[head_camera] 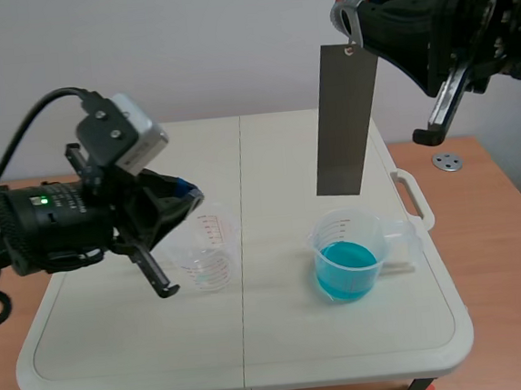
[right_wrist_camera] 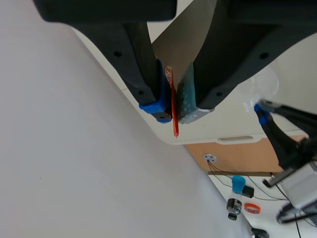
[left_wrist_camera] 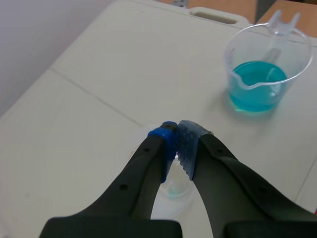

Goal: Hold the metal plate by the orange handle, dip it into the blue solution, take it out and point at it, then put the plate back in the beaker on the left.
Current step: 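Raise the plate and point at it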

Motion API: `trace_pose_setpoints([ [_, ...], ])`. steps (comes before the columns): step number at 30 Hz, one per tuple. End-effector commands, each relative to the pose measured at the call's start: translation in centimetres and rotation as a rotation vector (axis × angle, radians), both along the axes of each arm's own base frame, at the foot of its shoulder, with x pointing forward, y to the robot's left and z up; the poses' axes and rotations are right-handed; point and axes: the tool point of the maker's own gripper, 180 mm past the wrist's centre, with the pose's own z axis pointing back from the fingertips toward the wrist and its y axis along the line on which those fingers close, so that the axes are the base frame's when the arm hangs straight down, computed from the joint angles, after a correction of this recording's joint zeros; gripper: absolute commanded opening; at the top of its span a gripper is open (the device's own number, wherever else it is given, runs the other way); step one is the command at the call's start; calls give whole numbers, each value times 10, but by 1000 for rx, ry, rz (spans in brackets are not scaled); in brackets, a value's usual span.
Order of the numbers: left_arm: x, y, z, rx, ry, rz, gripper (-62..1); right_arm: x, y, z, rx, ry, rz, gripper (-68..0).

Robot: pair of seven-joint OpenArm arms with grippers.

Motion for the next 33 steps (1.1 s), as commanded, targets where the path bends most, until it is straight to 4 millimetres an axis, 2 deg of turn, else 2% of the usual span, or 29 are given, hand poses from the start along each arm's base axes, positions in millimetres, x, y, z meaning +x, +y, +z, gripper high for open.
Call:
trace_pose_setpoints([
  [1, -4, 13, 8, 0, -30, 19, -582, -3, 1, 12, 6, -34, 20, -662],
  [9, -22, 101, 6, 82, -76, 201, -582, -3, 1, 12, 7, -34, 20, -662],
  [16, -45, 162, -5, 182, -67, 365, -581, -3, 1, 12, 7, -34, 20, -662],
  [22, -82, 191, -30, 264, 19, 448, -581, -3, 1, 12, 6, -35, 20, -662],
  [33, -163, 218, -90, 308, 269, 565, -582, -3, 1, 13, 8, -38, 21, -662],
])
